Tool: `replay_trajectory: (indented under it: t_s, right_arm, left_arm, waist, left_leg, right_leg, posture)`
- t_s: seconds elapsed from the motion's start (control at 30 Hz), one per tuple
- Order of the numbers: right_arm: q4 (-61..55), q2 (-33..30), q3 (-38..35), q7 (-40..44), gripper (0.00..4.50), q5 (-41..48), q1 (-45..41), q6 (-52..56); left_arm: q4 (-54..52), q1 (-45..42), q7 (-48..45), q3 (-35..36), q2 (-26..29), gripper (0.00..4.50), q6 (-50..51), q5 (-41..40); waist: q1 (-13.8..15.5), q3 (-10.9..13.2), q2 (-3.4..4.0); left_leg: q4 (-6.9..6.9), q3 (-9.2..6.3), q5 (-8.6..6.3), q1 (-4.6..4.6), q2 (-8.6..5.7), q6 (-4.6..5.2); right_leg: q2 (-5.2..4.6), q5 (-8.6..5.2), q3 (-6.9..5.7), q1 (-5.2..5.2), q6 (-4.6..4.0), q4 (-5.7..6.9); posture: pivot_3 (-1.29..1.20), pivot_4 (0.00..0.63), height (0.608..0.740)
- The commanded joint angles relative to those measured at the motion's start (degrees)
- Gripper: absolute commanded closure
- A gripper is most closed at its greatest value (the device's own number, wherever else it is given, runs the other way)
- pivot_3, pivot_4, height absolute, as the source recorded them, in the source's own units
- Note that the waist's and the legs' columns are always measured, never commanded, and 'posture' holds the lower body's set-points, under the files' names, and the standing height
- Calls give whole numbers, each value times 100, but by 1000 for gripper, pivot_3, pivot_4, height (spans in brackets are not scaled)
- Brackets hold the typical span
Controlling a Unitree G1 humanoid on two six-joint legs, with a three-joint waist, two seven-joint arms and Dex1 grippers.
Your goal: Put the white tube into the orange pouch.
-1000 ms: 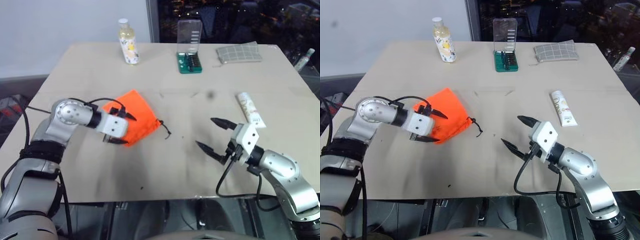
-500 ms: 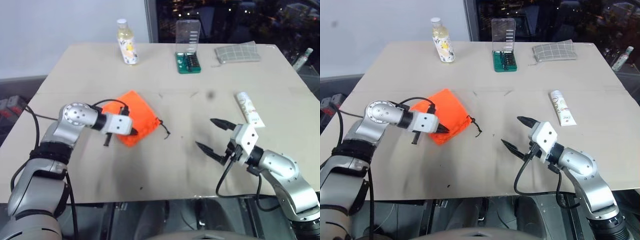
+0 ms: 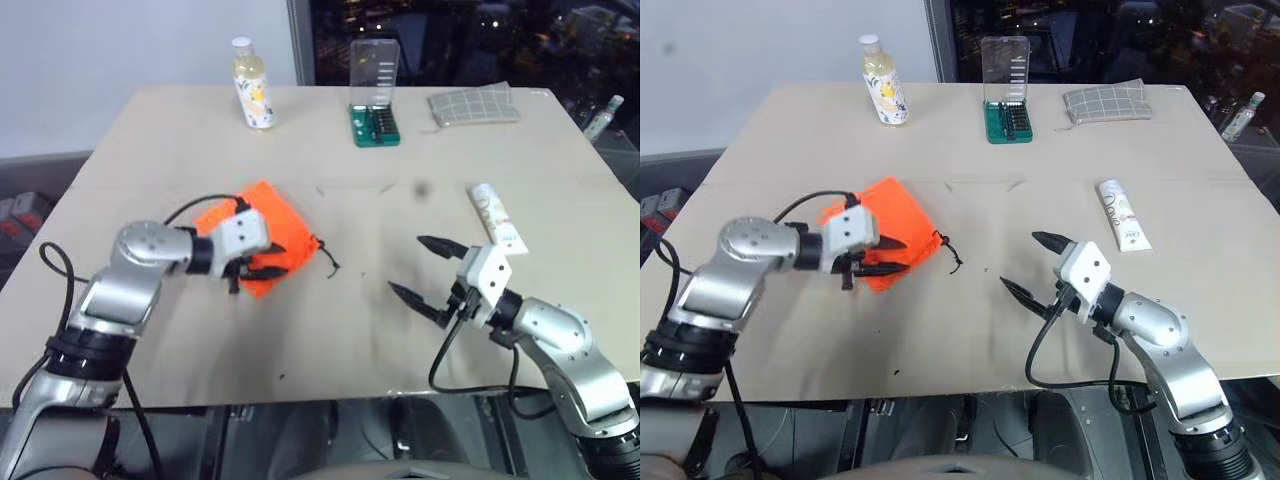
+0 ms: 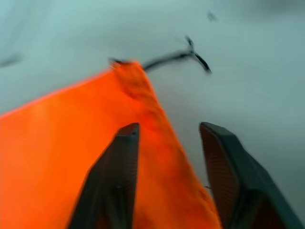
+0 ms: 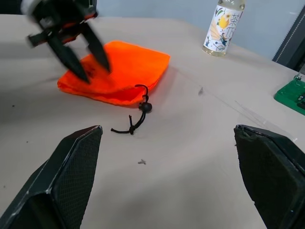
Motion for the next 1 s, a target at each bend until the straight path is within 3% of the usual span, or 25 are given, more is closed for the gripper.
replay_trajectory:
  t_s: [0.03, 0.23, 0.43, 0.63, 0.8, 1.0]
  right_arm:
    - [-85, 31, -11, 10, 0, 20, -74, -120]
    - [119, 112, 55, 29, 0, -27, -292, -192]
    - [35, 226, 137, -107, 0, -145, -190, -254]
    - [-149, 324, 179, -333, 0, -274, 39, -265]
    - [-217, 337, 160, -417, 0, -322, 103, -258]
    - [-249, 326, 156, -437, 0, -321, 103, -229]
  left_arm:
    - [594, -468, -324, 84, 402, 2516, -1346, 253]
    - [2683, -2025, -1915, -638, 600, 2516, -3110, 568]
    - [4205, -3308, -2426, -1700, 343, 2516, -4143, 796]
    - [4937, -4044, -2426, -2631, 156, 2516, -4541, 554]
    - [4904, -4166, -2426, -3232, 116, 2516, -4720, 190]
    - [4897, -4151, -2426, -3468, 90, 2516, -5199, 301]
  waist:
    - [29, 0, 0]
    - [22, 1, -2]
    - [11, 3, -7]
    - [1, 9, -15]
    - [-4, 10, -16]
    - [0, 11, -19]
  left_leg:
    - [0, 0, 0, 0, 3, -1]
    - [1, 11, 0, -2, 5, -1]
    - [1, 14, -7, -34, -4, 10]
    - [17, 7, -6, -63, -3, 10]
    - [27, 3, -6, -61, 2, 11]
    - [29, 1, -6, -62, 4, 11]
  right_leg:
    - [0, -1, -2, -1, 0, -1]
    - [-3, -4, -10, -2, 5, -12]
    - [7, 19, -8, -14, 15, -24]
    - [13, 19, -14, -31, 20, -19]
    - [13, 12, -13, -30, 34, -13]
    - [15, 17, -14, -31, 25, -9]
  posture:
    - [0, 150, 740]
    - [0, 150, 740]
    - [0, 150, 740]
    - [0, 150, 740]
    - [0, 150, 740]
    - [0, 150, 740]
